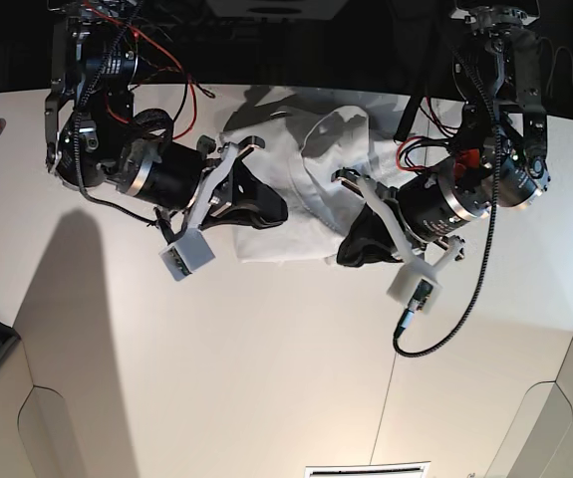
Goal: Layout the t-shirt on the table in an organized manner, then fold the t-shirt properly
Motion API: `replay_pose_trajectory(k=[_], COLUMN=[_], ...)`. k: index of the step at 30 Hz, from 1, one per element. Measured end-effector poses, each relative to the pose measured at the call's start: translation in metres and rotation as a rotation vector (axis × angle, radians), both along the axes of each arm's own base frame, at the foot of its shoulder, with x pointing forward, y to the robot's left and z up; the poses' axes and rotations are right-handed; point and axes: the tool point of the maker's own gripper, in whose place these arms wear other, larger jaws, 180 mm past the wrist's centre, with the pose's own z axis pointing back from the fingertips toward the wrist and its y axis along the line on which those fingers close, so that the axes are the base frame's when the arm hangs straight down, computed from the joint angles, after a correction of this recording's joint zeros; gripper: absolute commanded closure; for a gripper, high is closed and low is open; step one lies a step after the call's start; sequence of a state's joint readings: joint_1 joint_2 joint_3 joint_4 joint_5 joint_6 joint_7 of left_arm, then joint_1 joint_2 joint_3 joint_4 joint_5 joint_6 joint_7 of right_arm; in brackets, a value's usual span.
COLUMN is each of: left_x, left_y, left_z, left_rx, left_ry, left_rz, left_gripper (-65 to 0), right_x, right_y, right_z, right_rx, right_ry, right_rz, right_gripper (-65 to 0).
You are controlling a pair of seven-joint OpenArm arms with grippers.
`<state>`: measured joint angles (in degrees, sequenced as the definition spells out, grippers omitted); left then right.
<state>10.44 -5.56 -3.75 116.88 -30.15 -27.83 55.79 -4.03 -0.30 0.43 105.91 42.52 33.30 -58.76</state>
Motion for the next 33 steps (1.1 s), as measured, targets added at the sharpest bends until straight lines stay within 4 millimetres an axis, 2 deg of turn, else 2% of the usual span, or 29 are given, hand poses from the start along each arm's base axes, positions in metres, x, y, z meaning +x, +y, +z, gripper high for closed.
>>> replay_pose_trajectory(k=[2, 5, 10, 15, 20, 23, 28, 33], left_x=[-0.003, -0.003, 0.002, 0.006, 0.009, 0.006, 0.003, -0.001], left_y=[0.002, 0.012, 0.027, 0.061, 0.117, 0.139, 0.158, 0.154], left_z=[0.003, -0.005, -0.011, -0.017, -0.012, -0.009, -0.004, -0.007], left_rx=[0.023, 0.094, 0.174, 0.261, 0.294, 0.296, 0.259, 0.23], left_ry=[-0.018, -0.01, -0.012, 0.008, 0.006, 0.008, 0.002, 0.016], left_rz=[0.007, 0.024, 0.086, 0.213, 0.406, 0.468, 0.529, 0.523], left_gripper=[0.0, 0.0, 0.0, 0.0, 0.0, 0.0, 0.0, 0.0], right_x=[0.001, 0.004, -0.005, -0.025, -0.016, -0.01, -0.005, -0.007], right_y=[0.008, 0.019, 0.037, 0.048, 0.056, 0.058, 0.064, 0.065], right_z=[0.003, 0.005, -0.01, -0.046, -0.074, -0.092, -0.129, -0.16], right_rx=[-0.047, -0.153, -0.332, -0.449, -0.491, -0.529, -0.52, -0.482], right_ry=[-0.028, -0.107, -0.19, -0.176, -0.177, -0.178, -0.132, -0.022], right_rz=[0.074, 0.186, 0.375, 0.542, 0.587, 0.608, 0.585, 0.523], right_gripper=[0.0, 0.0, 0.0, 0.0, 0.0, 0.0, 0.0, 0.0])
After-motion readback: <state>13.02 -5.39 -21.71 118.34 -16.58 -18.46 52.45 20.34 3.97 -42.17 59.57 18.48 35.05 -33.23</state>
